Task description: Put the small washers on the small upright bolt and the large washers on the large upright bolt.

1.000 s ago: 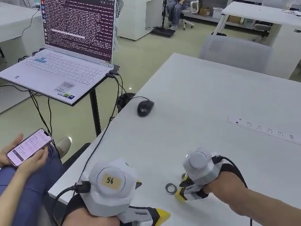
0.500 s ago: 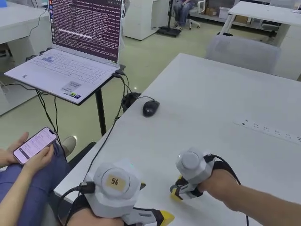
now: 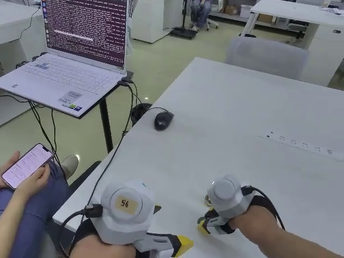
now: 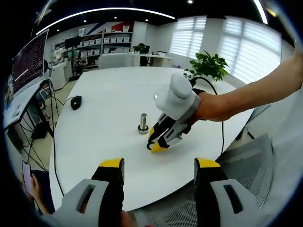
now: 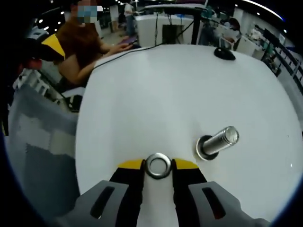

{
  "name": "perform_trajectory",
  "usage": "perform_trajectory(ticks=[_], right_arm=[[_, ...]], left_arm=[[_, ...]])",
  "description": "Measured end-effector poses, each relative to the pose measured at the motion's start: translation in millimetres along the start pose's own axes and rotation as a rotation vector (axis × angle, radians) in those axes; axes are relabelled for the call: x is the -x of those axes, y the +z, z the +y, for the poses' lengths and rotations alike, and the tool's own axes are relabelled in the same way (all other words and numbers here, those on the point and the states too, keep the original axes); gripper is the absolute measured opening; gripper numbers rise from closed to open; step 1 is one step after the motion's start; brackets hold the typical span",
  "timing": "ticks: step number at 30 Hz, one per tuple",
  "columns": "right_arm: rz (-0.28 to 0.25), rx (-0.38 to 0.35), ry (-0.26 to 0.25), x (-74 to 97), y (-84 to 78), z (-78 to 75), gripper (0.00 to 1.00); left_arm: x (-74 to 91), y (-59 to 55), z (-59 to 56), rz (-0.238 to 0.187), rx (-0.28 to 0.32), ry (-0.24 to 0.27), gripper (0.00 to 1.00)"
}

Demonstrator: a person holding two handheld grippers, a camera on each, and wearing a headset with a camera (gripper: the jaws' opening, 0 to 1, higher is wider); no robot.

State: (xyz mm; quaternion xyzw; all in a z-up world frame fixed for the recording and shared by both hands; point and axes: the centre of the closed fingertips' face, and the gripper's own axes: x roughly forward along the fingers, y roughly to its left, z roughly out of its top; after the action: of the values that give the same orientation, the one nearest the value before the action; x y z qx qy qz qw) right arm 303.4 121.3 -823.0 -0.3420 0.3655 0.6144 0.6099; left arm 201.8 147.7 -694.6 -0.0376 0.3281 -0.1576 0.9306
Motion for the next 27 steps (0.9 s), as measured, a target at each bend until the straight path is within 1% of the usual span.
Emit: perform_trajectory(ticks=[3, 5, 7, 11, 13, 19, 22, 25, 26, 27], right_arm=[[-0.022, -0.063, 0.000, 5.9, -10.3, -1.3, 0.24], [-0.030, -0.069, 0.006, 9.0, -15.7, -0.8, 0.25], [-0.027, -0.086, 0.009, 13.1, -23.3, 0.5, 0.25], [-0.026, -0.108, 0.026, 19.6, -34.9, 6.4, 0.29], [-0.035, -0.093, 0.035, 19.8, -36.8, 8.9, 0.30], [-0.036, -0.066, 0.054, 15.7, -31.9, 20.9, 0.30], [-0.044, -0.051, 0.071, 12.0, -26.2, 30.4, 0.29], [-0.050, -0.039, 0.079, 8.9, -22.4, 35.3, 0.28], [-0.047, -0.017, 0.080, 7.0, -20.4, 36.0, 0.28], [-0.039, 0.003, 0.070, 7.7, -20.8, 34.6, 0.27]], left_arm=[[-0.7, -0.4, -1.6, 0.004, -0.004, -0.005, 0.59], [-0.7, -0.5, -2.9, 0.004, -0.006, -0.009, 0.59], [-1.0, -0.7, -3.6, 0.006, -0.010, -0.012, 0.59], [-1.9, -0.1, -4.1, 0.005, -0.013, -0.014, 0.59], [-2.6, 0.7, -4.4, 0.003, -0.015, -0.016, 0.59], [-3.8, 1.3, -6.7, 0.004, -0.024, -0.023, 0.59], [-2.8, 1.2, -6.0, 0.004, -0.024, -0.021, 0.59], [-1.0, 1.1, -4.8, 0.001, -0.020, -0.017, 0.59], [-0.5, 0.6, -3.8, 0.001, -0.019, -0.014, 0.59], [0.0, 0.5, -3.3, 0.001, -0.018, -0.012, 0.59]])
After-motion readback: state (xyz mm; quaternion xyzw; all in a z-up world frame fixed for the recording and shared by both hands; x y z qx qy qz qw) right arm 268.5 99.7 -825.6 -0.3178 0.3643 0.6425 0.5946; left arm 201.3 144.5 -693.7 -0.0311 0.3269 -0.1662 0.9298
